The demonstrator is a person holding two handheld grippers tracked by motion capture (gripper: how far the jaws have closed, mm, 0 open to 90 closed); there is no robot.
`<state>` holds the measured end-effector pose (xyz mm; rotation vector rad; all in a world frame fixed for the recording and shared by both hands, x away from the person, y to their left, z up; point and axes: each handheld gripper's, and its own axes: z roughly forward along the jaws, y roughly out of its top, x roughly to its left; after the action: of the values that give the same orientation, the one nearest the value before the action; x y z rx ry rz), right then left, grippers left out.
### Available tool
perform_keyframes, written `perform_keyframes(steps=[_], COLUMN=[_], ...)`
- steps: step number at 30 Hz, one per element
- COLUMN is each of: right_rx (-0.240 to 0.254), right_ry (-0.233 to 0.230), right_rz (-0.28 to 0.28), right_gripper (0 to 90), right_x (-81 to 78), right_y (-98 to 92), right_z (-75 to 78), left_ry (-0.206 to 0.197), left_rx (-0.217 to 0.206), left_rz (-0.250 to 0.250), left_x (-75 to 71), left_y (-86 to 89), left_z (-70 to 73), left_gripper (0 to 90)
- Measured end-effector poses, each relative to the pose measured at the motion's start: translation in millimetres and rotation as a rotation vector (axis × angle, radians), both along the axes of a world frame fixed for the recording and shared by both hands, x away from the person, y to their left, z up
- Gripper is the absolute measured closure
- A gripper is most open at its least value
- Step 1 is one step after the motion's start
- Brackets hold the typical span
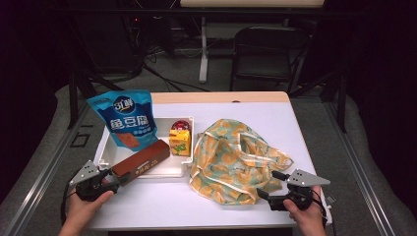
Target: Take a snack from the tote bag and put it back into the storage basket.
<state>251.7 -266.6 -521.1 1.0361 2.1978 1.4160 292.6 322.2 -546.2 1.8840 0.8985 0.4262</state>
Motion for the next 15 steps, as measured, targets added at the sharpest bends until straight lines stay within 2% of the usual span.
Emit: perform_keyframes(steps=[6,7,9,15], right_rx=[-0.003,-0.001,-0.001,-0.004], right_ry=[-0.005,-0.004,-0.005,0.001], right_rz=[0.004,0.005,0.004,0.003], right_gripper=[15.0,14.9,15.0,14.9], right_x=[-0.3,-0.1,-0.2,-0.3], right_y=[3.1,3.2,3.0,2.2], right_z=[0.1,-0.3,-0.5,-1.4], left_ry=[0.008,-0.008,0.005,-0.013], left_rx=[-0.028,-0.035,-0.025,-0.017], left_rz=[-0.012,0.002,-0.011,0.022], left_x=[3.8,4.0,4.7,4.3], left_y=[2.3,1.6,2.2,-1.5], left_z=[-4.1,-5.5,-4.9,-4.5], left_gripper=[47.5,47.5,47.3,42.2])
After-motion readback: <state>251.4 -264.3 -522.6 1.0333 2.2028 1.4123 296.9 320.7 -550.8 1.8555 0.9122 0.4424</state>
